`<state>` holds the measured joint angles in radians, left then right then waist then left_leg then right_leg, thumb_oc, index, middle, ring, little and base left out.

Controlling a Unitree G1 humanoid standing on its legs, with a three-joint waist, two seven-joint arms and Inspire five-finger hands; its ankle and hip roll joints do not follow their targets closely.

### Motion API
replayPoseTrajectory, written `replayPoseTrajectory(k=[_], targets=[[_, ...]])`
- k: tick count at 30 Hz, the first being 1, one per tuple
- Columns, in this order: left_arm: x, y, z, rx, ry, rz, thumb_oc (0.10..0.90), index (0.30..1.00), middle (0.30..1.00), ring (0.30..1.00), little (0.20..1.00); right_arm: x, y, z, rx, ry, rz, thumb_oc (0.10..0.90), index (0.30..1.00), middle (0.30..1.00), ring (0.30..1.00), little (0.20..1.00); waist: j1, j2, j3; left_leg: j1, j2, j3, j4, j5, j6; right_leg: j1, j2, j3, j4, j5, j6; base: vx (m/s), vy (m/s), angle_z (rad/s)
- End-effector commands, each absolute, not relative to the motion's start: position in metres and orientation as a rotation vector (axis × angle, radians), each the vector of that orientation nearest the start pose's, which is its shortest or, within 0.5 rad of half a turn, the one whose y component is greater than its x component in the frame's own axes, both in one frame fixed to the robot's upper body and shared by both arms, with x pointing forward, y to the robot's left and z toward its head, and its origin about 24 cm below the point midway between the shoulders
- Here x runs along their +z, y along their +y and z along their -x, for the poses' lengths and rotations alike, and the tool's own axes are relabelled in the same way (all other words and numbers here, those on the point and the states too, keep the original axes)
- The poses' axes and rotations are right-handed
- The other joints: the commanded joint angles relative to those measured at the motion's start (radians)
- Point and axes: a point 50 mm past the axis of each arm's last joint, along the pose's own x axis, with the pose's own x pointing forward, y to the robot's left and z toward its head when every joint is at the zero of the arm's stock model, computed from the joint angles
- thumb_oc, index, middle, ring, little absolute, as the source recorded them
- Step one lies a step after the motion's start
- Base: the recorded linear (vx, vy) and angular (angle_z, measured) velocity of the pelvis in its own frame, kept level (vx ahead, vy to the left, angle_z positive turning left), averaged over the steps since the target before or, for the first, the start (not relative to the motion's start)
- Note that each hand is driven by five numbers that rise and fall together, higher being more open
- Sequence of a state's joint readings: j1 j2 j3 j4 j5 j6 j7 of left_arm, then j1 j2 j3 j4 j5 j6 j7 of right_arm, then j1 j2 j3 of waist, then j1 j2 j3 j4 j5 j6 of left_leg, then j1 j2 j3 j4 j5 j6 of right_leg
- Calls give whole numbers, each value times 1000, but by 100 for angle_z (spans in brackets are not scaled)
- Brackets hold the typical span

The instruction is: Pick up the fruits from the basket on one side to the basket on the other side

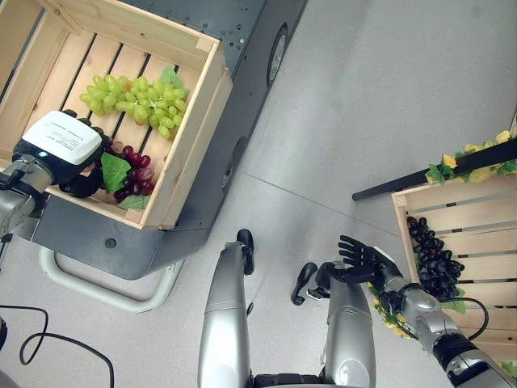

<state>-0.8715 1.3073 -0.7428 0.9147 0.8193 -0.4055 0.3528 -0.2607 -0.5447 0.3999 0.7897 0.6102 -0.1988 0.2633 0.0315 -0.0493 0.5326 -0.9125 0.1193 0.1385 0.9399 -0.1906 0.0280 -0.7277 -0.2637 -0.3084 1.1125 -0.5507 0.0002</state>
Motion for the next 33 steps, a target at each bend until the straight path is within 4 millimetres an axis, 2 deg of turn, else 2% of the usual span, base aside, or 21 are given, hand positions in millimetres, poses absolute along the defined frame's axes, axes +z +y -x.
replayPoseTrajectory(k=[1,5,13,20,21,24,27,30,33], targets=[[225,361,-319,-27,-175,-2066,800,900,900,900,900,-14,-280,-259,159,338,67,800,900,900,900,900,-1,19,-13,125,-1,66,-30,-161,43,-44,3,-9,-90,176,-8,0,0,0],[226,357,-321,5,-186,-1957,800,900,900,900,900,-13,-280,-260,157,330,58,800,900,900,900,900,2,10,-13,102,0,61,-20,-161,43,-61,5,-12,-85,177,-9,0,0,0],[219,347,-329,65,-257,-1863,800,900,900,900,900,-10,-277,-265,160,316,38,800,900,900,900,900,7,-9,-13,86,1,54,-15,-164,44,-70,11,-20,-83,176,-13,-1,-2,2],[210,356,-332,162,-133,-1736,800,900,900,900,900,-11,-272,-267,160,314,22,800,900,900,900,900,8,-22,-13,82,-1,47,-14,-163,44,-68,19,-24,-87,180,-13,0,0,0],[210,355,-333,219,-166,-1572,800,900,900,900,900,-12,-269,-268,157,313,14,800,900,900,900,900,9,-28,-13,82,-1,46,-17,-161,45,-69,22,-24,-88,181,-14,0,0,0],[213,350,-335,293,-255,-1277,800,900,900,900,900,-15,-265,-266,152,312,-3,800,900,900,900,900,11,-37,-13,86,-2,46,-21,-162,47,-67,27,-25,-89,178,-16,-5,-9,-1],[211,346,-336,289,-270,-1184,800,900,900,900,900,-18,-262,-262,150,316,-11,800,900,900,900,900,10,-43,-13,93,-3,44,-29,-161,48,-59,32,-27,-94,178,-16,0,0,0],[200,337,-341,199,-201,-1395,800,900,900,900,900,-17,-259,-263,150,312,-19,800,900,900,900,900,7,-44,-13,95,-8,44,-37,-156,47,-57,34,-28,-98,181,-16,0,0,0],[199,340,-343,187,-125,-1533,800,900,900,900,900,-14,-258,-265,160,306,-13,800,900,900,900,900,2,-41,-13,99,-10,47,-39,-157,50,-59,34,-25,-95,179,-16,-7,12,1]])
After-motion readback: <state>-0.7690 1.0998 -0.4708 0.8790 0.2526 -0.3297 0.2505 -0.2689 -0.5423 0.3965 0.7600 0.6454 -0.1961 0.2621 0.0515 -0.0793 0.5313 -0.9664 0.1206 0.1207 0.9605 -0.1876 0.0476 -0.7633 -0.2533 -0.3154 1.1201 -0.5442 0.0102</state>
